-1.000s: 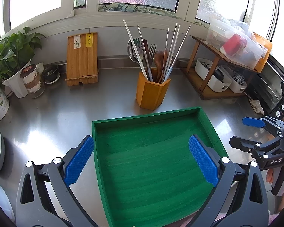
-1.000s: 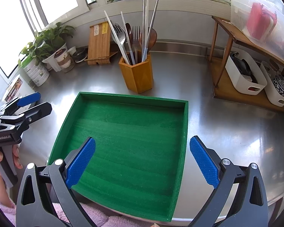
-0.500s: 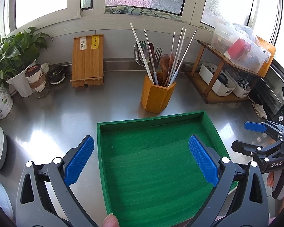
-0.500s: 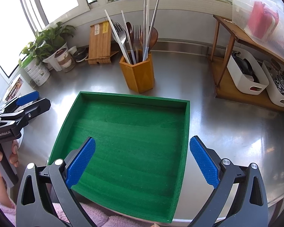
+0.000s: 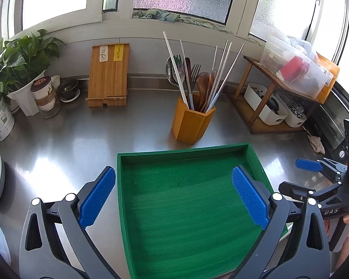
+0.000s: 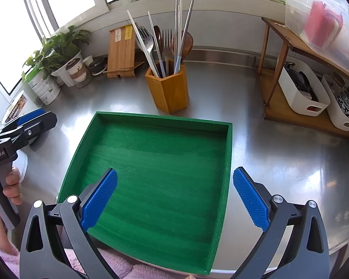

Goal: Organize utensils

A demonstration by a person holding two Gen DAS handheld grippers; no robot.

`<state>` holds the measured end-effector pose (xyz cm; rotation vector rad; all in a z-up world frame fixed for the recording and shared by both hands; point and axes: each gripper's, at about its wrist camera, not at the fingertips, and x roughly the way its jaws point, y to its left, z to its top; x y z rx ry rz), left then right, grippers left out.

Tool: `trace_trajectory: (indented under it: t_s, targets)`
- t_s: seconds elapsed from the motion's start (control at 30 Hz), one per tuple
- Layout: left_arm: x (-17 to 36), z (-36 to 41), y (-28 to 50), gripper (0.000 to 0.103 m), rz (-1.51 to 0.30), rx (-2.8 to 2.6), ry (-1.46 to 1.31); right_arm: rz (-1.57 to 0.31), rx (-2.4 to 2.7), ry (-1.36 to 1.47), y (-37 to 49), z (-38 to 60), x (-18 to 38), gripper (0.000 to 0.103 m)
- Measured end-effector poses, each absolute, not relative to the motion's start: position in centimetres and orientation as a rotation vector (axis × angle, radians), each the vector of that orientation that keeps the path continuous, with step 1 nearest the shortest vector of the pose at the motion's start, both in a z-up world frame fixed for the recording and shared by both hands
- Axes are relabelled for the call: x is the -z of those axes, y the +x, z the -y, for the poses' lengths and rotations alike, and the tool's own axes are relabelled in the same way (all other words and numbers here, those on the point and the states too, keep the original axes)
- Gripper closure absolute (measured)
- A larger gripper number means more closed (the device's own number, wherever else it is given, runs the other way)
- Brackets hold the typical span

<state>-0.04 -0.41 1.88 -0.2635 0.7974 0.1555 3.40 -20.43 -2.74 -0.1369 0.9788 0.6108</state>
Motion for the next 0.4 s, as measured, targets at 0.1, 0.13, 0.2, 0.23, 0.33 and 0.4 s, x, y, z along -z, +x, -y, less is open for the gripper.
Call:
trace_trajectory:
  t_s: [0.1, 0.13, 0.2, 0.23, 0.33, 0.4]
  targets:
    - [-1.79, 0.44, 0.12, 0.008, -0.800, -0.146, -0.262, -0.977, -0.611, -0.135, 3.42, 20.40, 2.73, 0.003]
    - [-1.78, 0.48, 0.21, 0.008, -0.801, -0.140, -0.258, -0.977, -0.612, -0.133, 3.44, 20.38, 2.73, 0.003]
    - [-1.82, 0.55, 0.30, 0.008, -0.801, -0.136, -0.255, -0.976, -0.614, -0.131, 3.57, 20.39, 2.72, 0.003]
    - [-1.83, 0.59, 0.33, 0.008, -0.801, -0.134, -0.251, -0.976, -0.614, -0.131, 3.58, 20.36, 2.73, 0.003]
    - [-1.80, 0.61, 0.51, 0.008, -0.806, -0.130, -0.253, -0.977, -0.614, -0.130, 3.62, 20.35, 2.72, 0.003]
    - [-1.69, 0.62, 0.64, 0.008, -0.813, -0.145, -0.241, -0.977, -0.612, -0.128, 3.62, 20.35, 2.72, 0.003]
